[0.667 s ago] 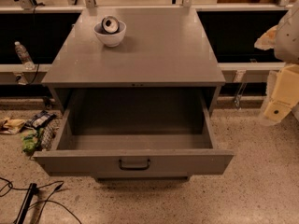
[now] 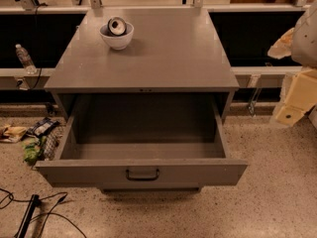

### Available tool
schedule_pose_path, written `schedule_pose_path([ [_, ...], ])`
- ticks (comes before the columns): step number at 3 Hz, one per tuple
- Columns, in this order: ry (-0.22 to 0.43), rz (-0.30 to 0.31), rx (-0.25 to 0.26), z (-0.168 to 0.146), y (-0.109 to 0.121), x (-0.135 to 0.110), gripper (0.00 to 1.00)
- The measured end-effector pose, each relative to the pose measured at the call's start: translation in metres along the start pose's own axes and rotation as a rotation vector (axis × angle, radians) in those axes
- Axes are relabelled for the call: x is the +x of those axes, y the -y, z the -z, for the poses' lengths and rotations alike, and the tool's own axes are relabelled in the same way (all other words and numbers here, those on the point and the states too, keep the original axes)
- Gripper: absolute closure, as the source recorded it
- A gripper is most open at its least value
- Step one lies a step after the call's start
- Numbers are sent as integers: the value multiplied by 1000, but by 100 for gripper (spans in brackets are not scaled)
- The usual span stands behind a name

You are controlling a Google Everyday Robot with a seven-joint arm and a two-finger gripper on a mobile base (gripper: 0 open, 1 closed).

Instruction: Close top drawer

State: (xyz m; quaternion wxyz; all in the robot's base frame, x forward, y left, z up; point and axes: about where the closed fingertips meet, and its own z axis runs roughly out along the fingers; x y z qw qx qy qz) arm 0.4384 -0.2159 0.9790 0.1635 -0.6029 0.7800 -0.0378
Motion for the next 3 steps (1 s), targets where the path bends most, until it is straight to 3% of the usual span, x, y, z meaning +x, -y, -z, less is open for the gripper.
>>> schedule_pose_path([
  [1,8,-3,4,-1,-2,-1,38],
  [2,97,-40,-9,-31,-32,-4,61],
  [3,196,-55,-64,-78,-67,-9,85],
])
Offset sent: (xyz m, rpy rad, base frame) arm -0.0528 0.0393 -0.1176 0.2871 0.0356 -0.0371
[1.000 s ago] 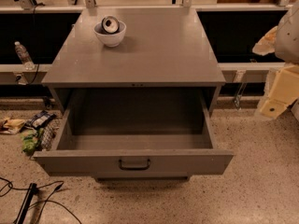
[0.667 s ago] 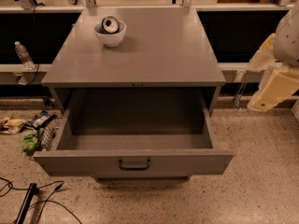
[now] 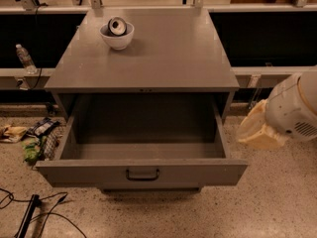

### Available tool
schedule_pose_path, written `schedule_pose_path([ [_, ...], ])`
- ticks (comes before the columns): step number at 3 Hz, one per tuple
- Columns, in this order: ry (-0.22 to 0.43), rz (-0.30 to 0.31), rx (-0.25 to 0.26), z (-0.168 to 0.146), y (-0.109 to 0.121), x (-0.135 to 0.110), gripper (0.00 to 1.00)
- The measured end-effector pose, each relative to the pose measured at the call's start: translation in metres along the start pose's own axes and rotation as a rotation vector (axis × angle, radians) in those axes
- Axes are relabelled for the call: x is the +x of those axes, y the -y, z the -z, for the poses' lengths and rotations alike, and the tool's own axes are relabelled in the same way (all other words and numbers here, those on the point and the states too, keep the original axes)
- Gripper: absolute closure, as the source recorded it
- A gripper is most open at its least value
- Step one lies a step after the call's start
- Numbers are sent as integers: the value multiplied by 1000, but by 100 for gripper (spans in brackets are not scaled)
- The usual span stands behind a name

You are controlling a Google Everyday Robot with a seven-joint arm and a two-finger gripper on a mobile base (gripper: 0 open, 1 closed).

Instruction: Close top drawer

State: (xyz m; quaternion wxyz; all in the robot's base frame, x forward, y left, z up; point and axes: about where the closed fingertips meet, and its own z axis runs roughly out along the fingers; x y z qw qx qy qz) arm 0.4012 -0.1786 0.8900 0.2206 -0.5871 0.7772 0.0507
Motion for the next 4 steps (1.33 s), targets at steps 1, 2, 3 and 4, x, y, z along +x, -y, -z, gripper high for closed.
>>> schedule_pose_path([
  [1,92,14,-38,-65,-26,5,100],
  [2,92,14,-38,-65,-26,5,100],
  [3,92,22,-84,-99,-38,10,100],
  [4,112,90,-136,-126,-48,8,100],
])
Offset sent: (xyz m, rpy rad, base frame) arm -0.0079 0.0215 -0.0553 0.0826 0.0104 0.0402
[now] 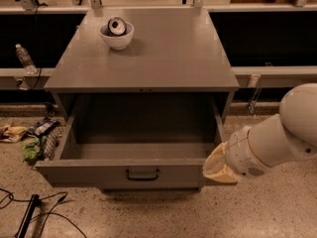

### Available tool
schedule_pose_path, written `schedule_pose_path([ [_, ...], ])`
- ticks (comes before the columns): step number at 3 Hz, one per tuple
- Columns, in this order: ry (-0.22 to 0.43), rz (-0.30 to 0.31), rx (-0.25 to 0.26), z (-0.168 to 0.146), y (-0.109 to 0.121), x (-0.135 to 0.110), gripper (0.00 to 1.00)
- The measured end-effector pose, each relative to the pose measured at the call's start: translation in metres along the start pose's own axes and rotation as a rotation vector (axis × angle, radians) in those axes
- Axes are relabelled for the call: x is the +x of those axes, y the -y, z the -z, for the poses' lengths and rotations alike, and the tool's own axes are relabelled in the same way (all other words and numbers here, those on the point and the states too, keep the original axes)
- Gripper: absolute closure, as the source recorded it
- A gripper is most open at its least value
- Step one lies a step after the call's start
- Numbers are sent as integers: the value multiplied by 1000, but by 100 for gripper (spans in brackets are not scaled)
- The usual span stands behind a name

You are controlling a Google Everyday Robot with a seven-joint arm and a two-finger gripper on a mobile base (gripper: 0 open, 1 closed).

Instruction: Close top drawer

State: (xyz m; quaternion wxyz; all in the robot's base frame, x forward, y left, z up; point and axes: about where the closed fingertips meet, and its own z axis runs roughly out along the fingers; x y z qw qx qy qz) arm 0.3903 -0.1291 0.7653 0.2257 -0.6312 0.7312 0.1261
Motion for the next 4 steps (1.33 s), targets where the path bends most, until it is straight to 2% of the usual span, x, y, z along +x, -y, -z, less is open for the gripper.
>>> schedule_pose_path([
  [1,26,108,15,-32,-1,1,100],
  [2,-7,137,96,-53,4,12,100],
  [3,-33,112,185,-79,29,32,100],
  [4,-46,92,218,-101,41,47,100],
])
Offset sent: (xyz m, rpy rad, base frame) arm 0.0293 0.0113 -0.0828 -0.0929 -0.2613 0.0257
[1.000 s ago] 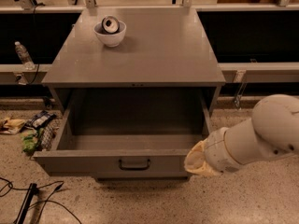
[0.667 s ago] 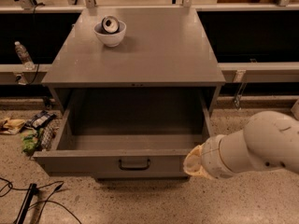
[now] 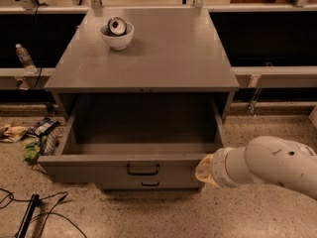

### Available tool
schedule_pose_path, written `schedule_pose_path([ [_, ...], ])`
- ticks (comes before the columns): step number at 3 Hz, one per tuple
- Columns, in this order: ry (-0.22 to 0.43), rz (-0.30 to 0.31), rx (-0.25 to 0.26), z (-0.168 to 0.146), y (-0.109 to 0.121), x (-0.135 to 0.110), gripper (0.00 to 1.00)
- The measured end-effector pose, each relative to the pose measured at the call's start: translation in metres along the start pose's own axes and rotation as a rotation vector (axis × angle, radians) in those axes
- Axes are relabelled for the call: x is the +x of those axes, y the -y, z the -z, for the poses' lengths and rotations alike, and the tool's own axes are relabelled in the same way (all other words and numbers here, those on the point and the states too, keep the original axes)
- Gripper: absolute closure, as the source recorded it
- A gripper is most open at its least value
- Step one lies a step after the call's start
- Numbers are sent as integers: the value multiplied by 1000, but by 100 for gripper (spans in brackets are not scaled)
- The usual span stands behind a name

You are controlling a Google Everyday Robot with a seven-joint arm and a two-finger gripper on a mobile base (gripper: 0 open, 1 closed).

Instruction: Close top drawer

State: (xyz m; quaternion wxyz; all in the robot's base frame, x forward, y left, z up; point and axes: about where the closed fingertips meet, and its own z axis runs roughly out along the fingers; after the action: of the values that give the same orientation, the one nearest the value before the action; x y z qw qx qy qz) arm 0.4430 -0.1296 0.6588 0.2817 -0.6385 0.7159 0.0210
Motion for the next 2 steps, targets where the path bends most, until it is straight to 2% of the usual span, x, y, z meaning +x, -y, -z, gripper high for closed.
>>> schedule_pose_path([
  [1,-3,53,79,-19,25,-1,100],
  [2,-1,67,93,-21,31,-2,100],
])
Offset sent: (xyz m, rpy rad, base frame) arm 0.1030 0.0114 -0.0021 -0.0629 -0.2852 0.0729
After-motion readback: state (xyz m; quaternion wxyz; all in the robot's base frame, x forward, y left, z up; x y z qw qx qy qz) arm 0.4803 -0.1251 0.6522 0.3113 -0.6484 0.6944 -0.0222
